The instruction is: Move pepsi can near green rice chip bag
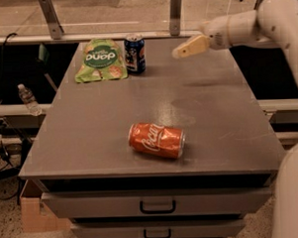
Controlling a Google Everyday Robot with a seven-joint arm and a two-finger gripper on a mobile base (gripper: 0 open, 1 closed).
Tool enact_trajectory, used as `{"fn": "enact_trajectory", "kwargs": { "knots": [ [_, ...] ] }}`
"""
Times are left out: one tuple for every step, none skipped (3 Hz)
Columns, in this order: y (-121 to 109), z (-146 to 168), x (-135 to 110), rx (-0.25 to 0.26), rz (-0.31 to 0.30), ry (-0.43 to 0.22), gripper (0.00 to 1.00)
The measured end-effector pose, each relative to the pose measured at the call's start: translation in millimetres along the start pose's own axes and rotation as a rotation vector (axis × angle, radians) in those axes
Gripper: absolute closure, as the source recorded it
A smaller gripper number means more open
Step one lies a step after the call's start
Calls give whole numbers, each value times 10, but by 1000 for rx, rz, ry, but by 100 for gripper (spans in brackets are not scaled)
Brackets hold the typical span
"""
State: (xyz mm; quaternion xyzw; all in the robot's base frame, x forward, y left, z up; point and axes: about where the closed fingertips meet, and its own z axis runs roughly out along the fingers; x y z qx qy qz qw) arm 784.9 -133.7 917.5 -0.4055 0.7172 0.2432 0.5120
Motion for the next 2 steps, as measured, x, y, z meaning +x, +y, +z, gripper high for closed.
{"fn": "enact_trajectory", "kwargs": {
  "knots": [
    [-282, -734, -94, 68, 54, -65, 0],
    [-300, -770, -165, 72, 47, -77, 0]
  ]
}}
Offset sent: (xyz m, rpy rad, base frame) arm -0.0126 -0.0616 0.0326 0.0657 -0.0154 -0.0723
